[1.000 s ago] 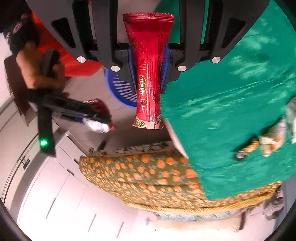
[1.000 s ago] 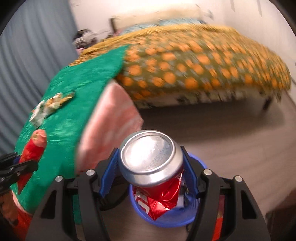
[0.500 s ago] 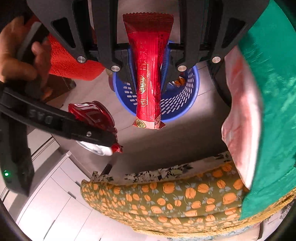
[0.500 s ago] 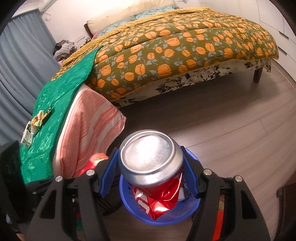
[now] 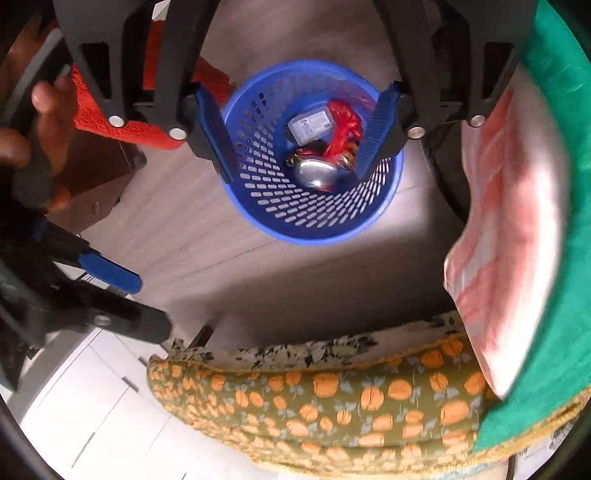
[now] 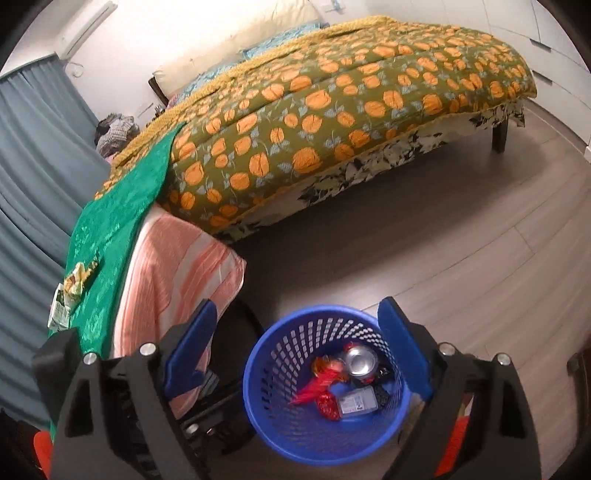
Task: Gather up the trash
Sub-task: 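Return both tools to the remaining trash on the green cloth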
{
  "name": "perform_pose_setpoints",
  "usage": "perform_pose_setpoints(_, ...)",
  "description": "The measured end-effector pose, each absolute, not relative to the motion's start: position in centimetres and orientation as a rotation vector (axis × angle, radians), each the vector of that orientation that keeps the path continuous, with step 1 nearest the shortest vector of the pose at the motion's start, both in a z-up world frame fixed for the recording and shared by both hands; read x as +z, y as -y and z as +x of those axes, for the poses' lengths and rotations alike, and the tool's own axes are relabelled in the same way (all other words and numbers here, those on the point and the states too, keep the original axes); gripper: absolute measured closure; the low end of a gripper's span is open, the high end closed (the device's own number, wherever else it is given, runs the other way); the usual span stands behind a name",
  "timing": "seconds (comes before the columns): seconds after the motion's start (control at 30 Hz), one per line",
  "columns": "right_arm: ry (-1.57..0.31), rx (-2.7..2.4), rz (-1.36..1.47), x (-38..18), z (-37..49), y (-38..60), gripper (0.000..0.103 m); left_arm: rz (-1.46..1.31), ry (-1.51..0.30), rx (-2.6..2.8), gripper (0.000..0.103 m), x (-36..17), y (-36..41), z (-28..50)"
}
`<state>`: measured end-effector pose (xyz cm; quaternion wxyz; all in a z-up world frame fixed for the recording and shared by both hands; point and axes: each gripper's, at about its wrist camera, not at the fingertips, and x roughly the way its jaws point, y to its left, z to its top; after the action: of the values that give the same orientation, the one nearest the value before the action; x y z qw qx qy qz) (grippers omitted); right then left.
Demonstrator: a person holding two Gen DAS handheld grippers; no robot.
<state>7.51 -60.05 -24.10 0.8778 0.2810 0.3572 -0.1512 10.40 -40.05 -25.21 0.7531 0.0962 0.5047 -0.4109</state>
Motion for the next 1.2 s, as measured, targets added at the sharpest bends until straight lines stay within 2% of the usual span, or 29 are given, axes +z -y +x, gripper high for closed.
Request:
perform_pose_setpoints(0.2, -0.740, -0.309, 0.523, -23.4, 7.5, 58.3, 0.015, 0.200, -0.971, -0.933, 0.015, -20.2, 37.1, 8.2)
perform_pose_setpoints(0.27, -0.727, -0.307, 0.485, -23.0, 7.5, 57.3, 0.015, 0.220, -0.919, -0.910, 0.013, -18.7, 35.5, 7.5)
perform_pose_setpoints(0.47, -0.620, -0.304, 0.316, -20.4, 6.8, 53.5, 0.015, 0.252, -0.835, -0.792, 0.013, -16.0, 30.8, 6.5)
perform_pose_setpoints(0.73, -0.526, -0.270, 0.244, -18.7, 7.0, 49.1, 0.015, 0.238, -0.776, -0.657, 0.013, -14.3, 25.1, 7.0)
perform_pose_setpoints(1.0, -0.514, -0.205, 0.169, -18.4, 9.7, 44.2, 0.015, 0.231, -0.760, -0.569, 0.013, -14.1, 21.1, 7.9)
perform_pose_setpoints(1.2, -0.551, -0.117, 0.099, -19.1, 12.3, 39.8, 0.015, 0.222, -0.806, -0.487, 0.012, -15.9, 17.1, 10.1)
